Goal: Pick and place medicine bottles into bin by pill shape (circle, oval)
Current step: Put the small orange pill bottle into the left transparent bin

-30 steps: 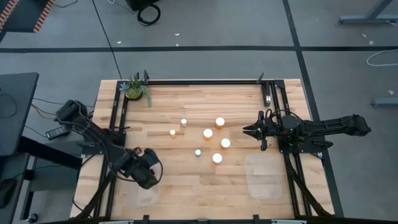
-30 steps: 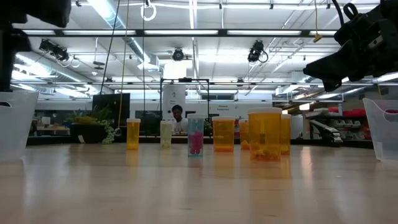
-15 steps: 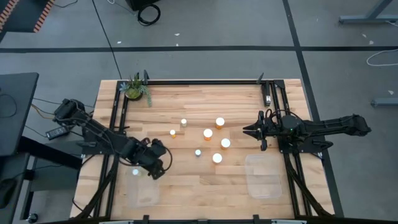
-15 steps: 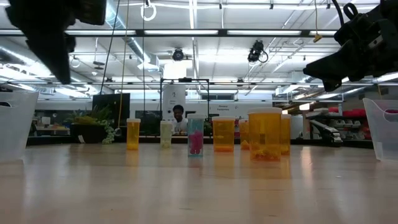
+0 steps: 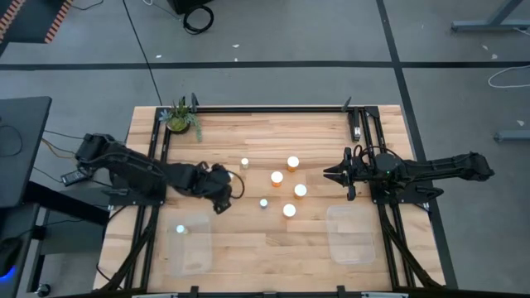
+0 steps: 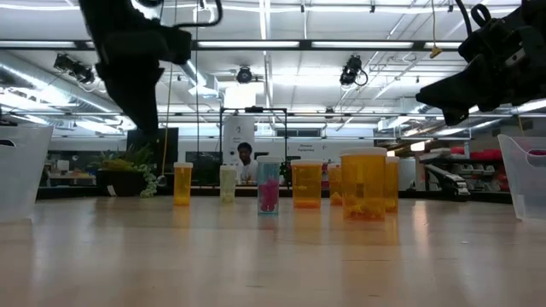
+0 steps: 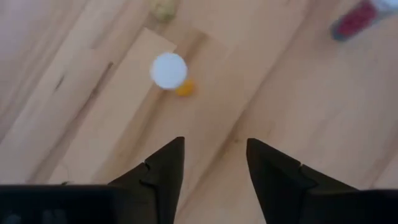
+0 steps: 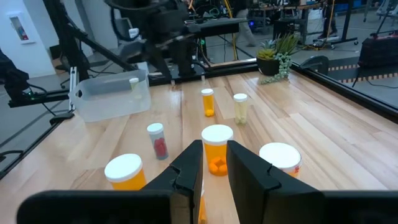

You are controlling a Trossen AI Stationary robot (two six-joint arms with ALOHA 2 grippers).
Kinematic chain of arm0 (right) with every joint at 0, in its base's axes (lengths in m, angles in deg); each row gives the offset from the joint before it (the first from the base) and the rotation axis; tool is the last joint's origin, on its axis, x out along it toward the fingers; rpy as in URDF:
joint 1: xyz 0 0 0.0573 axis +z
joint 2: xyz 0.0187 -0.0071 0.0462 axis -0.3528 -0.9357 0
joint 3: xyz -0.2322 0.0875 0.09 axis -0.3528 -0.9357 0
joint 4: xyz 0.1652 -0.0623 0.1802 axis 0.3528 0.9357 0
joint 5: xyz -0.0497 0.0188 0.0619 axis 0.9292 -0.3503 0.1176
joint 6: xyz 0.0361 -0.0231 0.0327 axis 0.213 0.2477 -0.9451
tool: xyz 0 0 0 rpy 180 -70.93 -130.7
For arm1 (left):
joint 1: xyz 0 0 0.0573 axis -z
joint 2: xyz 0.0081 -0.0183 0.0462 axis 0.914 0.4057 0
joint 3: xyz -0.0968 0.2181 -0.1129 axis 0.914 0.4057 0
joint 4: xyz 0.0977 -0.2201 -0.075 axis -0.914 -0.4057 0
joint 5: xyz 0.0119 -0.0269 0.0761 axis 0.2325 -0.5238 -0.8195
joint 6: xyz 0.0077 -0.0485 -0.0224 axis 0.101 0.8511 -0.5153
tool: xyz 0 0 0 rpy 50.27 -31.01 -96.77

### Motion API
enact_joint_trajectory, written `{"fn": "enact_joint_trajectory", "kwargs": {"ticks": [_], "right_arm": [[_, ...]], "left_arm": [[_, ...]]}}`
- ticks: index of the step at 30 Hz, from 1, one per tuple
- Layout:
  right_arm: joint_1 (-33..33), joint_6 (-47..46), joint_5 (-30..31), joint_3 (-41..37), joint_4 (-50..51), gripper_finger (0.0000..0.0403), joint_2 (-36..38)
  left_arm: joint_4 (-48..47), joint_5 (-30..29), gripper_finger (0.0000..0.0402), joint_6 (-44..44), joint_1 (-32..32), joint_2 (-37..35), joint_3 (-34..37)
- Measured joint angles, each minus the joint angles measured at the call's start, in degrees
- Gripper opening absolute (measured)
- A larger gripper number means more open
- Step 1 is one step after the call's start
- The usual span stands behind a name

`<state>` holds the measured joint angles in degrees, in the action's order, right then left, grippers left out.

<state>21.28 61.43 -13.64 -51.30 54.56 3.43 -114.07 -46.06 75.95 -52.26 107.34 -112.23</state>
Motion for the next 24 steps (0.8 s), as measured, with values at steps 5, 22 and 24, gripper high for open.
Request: {"fn": "enact_joint_trajectory", "kwargs": {"ticks": [5, 22, 24], "right_arm": [[0.0, 0.0, 0.0, -0.02, 0.23, 0.0079, -0.01], [-0.02, 0.0, -0.01, -0.01, 1.04, 0.0079, 0.0], [-0.01, 0.0, 0.01, 0.0, 1.05, 0.0079, -0.01]], "left_arm": [[0.15, 6.61, 0.0225, -6.18, -5.89, 1.48, 0.0], [4.71, 19.14, 0.0259, -21.27, -20.57, 9.06, 0.0], [4.65, 20.29, 0.0259, -22.5, -21.59, 9.38, 0.04]]}}
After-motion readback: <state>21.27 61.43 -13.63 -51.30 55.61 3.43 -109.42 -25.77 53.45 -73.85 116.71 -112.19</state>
